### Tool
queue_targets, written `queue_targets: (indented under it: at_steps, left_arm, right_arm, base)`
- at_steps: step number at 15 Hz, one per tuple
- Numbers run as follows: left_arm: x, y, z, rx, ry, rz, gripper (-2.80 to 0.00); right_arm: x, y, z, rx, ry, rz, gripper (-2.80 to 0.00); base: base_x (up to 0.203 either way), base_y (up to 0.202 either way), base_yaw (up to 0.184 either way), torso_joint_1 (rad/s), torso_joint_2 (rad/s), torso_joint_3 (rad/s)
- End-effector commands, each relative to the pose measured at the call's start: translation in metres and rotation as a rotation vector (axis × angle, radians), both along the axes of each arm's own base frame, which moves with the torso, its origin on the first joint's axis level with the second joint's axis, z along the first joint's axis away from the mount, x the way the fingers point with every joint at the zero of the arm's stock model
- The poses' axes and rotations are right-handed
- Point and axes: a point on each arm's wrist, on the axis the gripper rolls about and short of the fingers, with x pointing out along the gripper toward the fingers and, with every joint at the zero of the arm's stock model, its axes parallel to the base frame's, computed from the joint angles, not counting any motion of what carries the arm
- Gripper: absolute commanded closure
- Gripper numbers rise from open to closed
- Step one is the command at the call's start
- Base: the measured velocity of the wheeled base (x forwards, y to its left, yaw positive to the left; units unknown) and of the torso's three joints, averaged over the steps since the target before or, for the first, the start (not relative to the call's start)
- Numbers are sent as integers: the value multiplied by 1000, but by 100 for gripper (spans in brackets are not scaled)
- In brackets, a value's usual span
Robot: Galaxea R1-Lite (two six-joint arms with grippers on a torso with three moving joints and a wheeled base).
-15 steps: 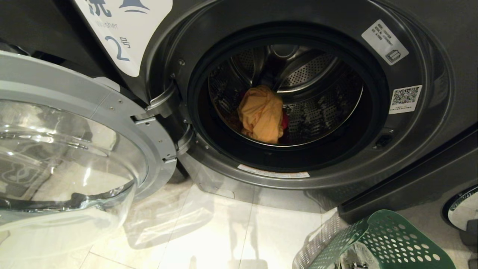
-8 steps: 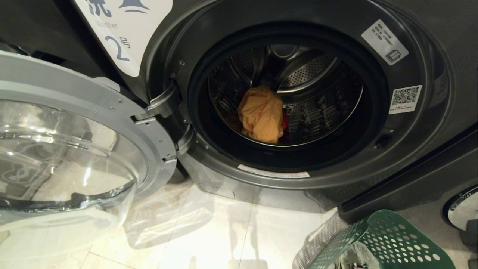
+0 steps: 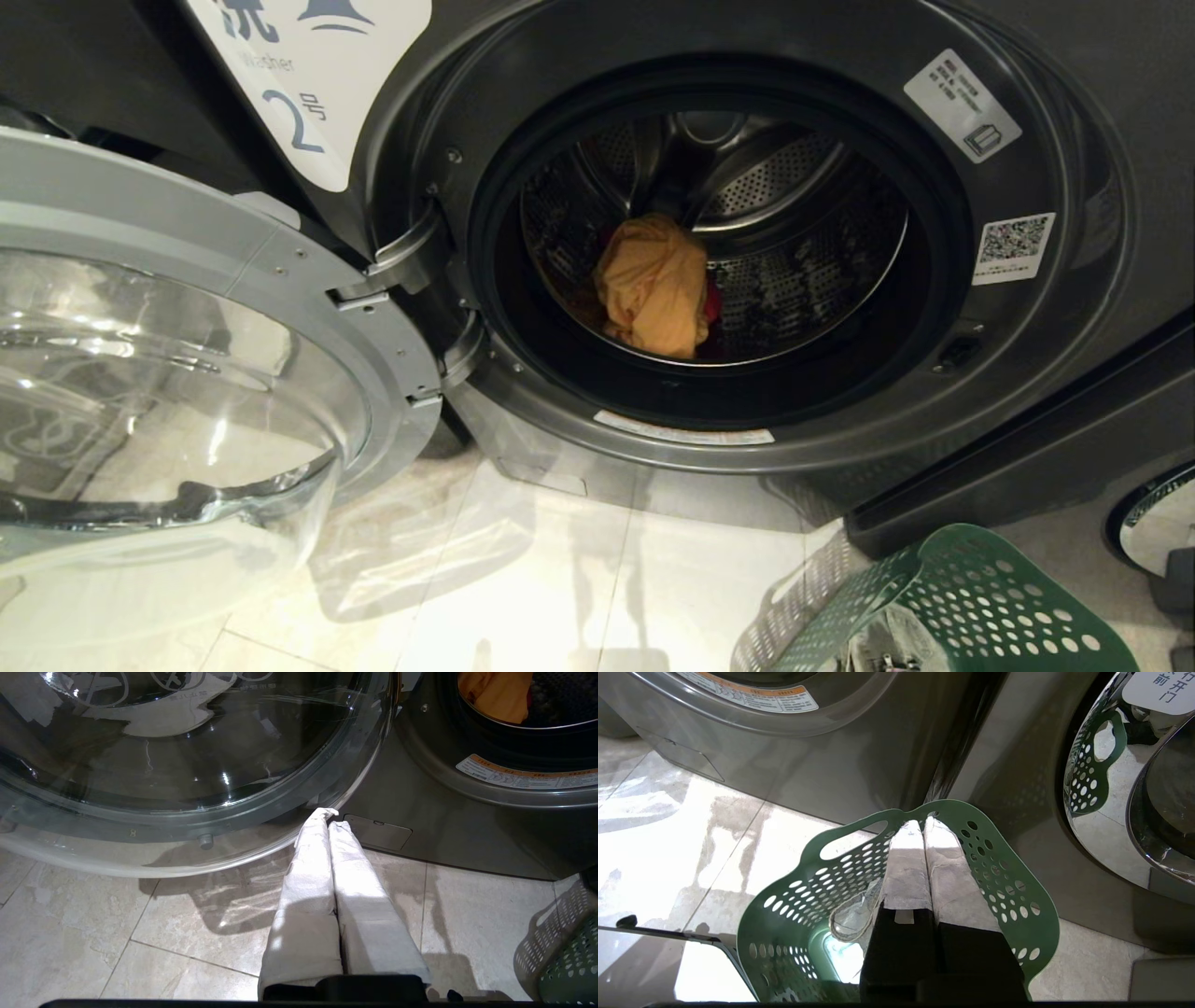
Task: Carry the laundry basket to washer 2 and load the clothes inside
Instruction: Place the clothes into the washing machine
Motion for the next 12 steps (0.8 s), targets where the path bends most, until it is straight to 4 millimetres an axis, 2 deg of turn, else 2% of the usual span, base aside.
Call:
queue_targets:
  at_steps: [1, 12]
  left_arm:
    - [3, 0, -11, -1, 39, 0, 0]
    - [3, 0, -11, -1, 39, 1, 0]
  right_arm:
    - [0, 0, 0, -3, 0, 1, 0]
    - [0, 0, 0, 0, 0, 1, 0]
  base:
    - [0, 0, 0, 0, 0, 0]
    - [0, 0, 0, 0, 0, 0]
